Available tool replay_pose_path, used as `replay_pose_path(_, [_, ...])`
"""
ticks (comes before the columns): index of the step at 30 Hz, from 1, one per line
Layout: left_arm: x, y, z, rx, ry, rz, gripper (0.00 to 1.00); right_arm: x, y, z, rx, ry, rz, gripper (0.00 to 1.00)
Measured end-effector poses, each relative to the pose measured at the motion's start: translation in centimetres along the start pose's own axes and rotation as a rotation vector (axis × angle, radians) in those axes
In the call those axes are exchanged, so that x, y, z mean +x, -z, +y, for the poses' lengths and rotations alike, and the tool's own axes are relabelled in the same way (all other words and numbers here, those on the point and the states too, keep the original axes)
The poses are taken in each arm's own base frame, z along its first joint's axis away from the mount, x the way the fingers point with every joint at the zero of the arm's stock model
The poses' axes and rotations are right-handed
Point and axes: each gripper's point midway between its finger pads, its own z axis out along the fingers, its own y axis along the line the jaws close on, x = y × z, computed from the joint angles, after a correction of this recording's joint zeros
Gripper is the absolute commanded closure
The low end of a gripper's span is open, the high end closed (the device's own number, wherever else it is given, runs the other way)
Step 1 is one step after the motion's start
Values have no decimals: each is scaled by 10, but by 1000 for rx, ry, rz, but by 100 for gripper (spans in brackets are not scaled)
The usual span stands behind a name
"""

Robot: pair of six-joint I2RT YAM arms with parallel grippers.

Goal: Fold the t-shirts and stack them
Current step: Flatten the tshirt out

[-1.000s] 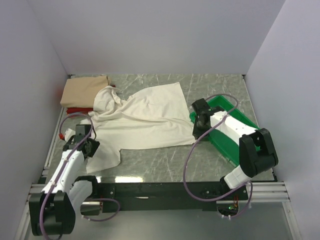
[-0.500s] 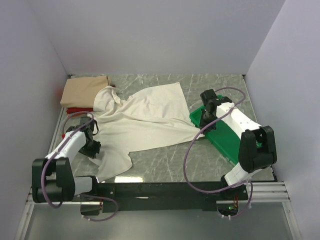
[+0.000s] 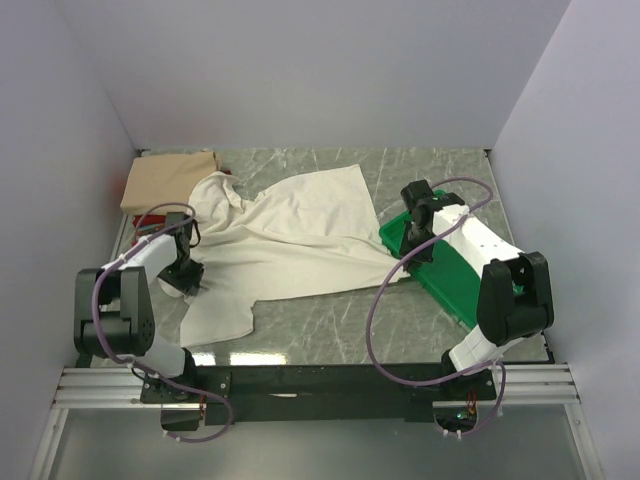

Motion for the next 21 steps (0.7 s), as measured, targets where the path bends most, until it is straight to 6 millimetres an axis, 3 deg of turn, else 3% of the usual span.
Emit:
replay_pose_path(7, [-37, -8, -39, 25, -35, -99, 64, -5, 4, 1, 3, -21, -16, 100])
replay_pose_path(10, [-45, -8, -43, 20, -38, -128, 64, -8, 6, 3, -3, -21, -24, 100])
replay_pose_path(16, [-50, 20, -12, -43, 12, -166, 64, -10, 7, 4, -8, -9, -31, 100])
replay_pose_path(21, [-33, 44, 28, -88, 77, -147, 63, -13, 7, 5, -31, 3, -31, 100])
